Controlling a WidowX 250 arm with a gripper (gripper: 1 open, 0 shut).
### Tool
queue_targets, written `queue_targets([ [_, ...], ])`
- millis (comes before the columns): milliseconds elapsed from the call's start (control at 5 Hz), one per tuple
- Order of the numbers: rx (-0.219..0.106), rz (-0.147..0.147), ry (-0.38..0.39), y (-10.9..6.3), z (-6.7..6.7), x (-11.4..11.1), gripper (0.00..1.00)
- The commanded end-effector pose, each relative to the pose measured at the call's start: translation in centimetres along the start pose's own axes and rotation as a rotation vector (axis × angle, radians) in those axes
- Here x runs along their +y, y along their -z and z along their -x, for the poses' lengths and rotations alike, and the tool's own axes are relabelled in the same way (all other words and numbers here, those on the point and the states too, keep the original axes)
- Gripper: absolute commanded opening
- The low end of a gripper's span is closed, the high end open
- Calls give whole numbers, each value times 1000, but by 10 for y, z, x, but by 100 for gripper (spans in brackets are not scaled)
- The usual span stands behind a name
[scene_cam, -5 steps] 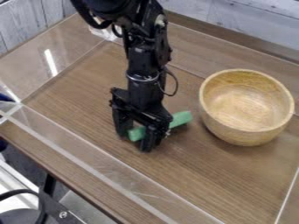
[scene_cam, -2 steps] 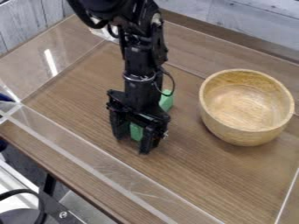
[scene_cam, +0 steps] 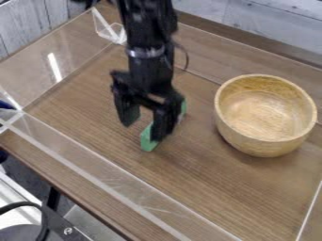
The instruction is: Remove the green block from inside the brown bowl and put it on the table
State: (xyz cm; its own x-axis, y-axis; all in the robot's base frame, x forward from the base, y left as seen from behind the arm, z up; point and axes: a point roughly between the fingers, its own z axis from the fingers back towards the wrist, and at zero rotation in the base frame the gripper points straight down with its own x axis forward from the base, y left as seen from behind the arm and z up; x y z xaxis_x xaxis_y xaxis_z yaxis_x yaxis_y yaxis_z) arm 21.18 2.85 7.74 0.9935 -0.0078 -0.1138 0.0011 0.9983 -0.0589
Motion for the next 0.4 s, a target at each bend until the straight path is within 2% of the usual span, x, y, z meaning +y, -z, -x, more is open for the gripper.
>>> queue_targets([
  [0, -106, -12, 0, -43, -7, 1, 100],
  [200, -111, -15, 9, -47, -2, -4, 100],
])
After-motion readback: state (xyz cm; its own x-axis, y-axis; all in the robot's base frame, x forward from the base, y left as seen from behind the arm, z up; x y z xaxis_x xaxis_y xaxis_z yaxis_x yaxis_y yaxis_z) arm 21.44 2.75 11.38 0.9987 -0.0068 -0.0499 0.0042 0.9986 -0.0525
